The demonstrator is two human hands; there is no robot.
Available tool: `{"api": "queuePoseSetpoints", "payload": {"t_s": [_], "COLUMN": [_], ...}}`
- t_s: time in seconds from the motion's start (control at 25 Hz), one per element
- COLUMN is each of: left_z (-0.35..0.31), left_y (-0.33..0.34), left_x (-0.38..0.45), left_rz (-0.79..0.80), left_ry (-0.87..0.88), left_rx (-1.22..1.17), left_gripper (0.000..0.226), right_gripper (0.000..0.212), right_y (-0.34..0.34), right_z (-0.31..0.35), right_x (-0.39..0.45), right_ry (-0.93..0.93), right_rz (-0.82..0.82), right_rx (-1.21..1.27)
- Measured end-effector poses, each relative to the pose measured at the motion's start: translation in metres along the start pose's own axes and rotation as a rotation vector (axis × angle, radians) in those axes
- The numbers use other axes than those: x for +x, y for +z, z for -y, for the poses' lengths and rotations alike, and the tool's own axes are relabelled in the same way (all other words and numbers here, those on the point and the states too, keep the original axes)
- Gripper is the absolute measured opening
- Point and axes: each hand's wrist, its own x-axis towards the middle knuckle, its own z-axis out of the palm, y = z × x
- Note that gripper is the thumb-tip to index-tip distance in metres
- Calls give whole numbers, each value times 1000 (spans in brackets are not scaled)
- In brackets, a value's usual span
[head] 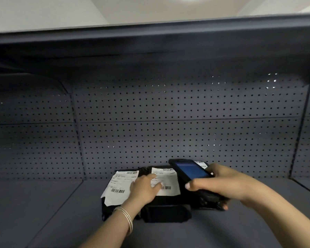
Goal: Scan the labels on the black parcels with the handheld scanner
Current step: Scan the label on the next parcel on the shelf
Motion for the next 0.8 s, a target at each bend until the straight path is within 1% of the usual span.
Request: {"api": "queuePoseSetpoints", "payload": {"t_s": [0.08,0.2,0.32,0.4,0.52,0.56,0.68,0.8], "left_z": [2,7,8,7,2,0,-5,-14], "left_y": [4,8,9,7,1,-2,-7,-8], "left_x": [3,6,4,0,-8,-12,-21,-33], "left_rz": [-31,-61,-97,-151,-251,-291,-405,-465], "left_ry": [3,41,78,108,168,190,263,308], "left_rx": [-88,-222,-301,-351,-408,-425,-478,-477], "left_gripper": [60,64,64,61,56,55,54,54], "right_gripper": [52,48,44,45,62,63,62,60], "right_y": [8,18,19,17,7,2,-11,-24], "right_z": [5,13,20,25,29,30,28,22], "right_x": [-3,-7,-8,-8,-6,-6,-11,-18], "right_ry": [20,50,80,87,72,60,1,-66], "right_rz": [-44,-90,-110,-109,-99,-94,-50,8], "right_rx": [17,17,-15,-40,-75,-78,-76,-102]}}
